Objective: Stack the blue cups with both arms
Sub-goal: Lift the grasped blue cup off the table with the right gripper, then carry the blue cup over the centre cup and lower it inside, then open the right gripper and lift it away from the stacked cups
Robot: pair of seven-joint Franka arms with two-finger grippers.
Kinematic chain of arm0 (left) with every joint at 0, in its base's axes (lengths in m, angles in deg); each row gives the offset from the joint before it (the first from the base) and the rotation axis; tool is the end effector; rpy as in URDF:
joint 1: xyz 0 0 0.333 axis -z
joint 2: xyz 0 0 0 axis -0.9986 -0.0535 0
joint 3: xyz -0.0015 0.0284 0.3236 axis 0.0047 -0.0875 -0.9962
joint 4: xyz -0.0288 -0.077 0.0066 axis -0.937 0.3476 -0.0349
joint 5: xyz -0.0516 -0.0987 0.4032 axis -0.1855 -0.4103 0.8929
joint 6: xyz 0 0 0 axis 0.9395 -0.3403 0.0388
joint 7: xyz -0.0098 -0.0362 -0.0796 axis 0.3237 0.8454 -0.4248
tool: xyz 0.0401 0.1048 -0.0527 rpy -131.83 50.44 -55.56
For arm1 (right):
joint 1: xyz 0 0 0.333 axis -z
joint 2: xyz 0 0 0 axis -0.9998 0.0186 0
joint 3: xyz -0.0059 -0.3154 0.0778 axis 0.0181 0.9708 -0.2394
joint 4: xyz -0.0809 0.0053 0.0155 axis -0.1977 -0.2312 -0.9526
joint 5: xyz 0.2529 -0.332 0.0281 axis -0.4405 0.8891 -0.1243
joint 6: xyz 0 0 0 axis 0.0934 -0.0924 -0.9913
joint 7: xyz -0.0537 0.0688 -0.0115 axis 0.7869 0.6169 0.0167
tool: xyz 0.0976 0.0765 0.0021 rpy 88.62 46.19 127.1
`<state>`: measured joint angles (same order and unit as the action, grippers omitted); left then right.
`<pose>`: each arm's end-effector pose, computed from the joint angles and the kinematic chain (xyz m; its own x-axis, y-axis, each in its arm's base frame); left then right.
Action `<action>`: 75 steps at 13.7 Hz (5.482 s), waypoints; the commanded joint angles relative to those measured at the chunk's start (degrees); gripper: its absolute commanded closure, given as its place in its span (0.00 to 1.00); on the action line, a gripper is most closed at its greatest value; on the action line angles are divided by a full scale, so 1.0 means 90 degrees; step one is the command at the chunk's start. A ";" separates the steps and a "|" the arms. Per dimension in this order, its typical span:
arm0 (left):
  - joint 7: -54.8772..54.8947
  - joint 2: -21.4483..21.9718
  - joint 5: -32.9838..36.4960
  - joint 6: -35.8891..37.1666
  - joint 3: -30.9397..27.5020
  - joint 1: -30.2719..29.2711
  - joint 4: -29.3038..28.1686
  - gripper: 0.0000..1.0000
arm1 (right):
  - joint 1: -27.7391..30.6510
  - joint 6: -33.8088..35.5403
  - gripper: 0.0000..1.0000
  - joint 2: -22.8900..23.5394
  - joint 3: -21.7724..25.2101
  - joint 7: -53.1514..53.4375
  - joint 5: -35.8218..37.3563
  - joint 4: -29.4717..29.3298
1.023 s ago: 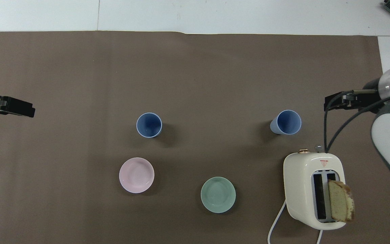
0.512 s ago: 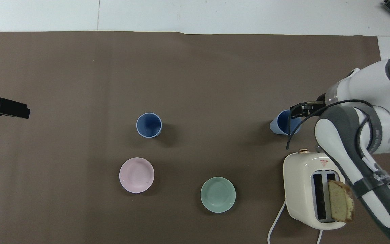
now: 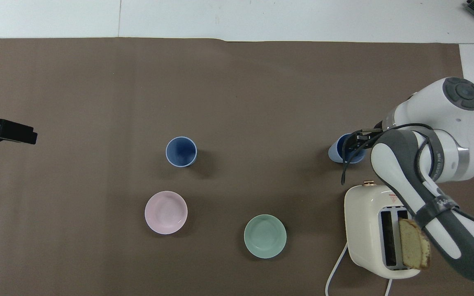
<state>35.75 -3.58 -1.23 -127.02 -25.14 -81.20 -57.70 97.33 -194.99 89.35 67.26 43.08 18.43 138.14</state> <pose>0.5697 -0.0421 0.6377 0.9823 -0.1856 0.0240 -0.1859 -0.9825 0.0109 0.6131 0.0310 0.3413 0.9923 -0.0226 -0.1219 -0.0278 -0.9988 -0.0404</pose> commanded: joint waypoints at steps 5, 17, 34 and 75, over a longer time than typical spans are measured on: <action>0.0019 0.0035 0.0063 0.0146 0.0017 -0.0041 0.0065 0.00 | -0.0112 -0.0072 1.00 -0.0002 -0.0030 -0.0017 -0.0107 -0.0028; 0.0039 0.0035 0.0063 0.0137 0.0017 -0.0041 0.0065 0.00 | -0.0676 0.1695 1.00 -0.0031 -0.0577 0.0451 -0.0186 -0.2459; 0.0059 0.0044 0.0053 0.0146 0.0027 -0.0041 0.0045 0.00 | -0.3256 0.1726 1.00 0.1072 -0.0587 0.3694 0.0430 -0.4443; 0.0059 0.0074 0.0053 0.0146 0.0027 -0.0031 -0.0014 0.00 | -0.3200 0.1772 0.00 0.2158 -0.0499 0.3442 0.0918 -0.4677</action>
<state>35.76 -3.58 -1.23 -126.46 -25.14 -81.21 -57.69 65.93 -182.41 111.84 63.66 77.22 25.58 95.34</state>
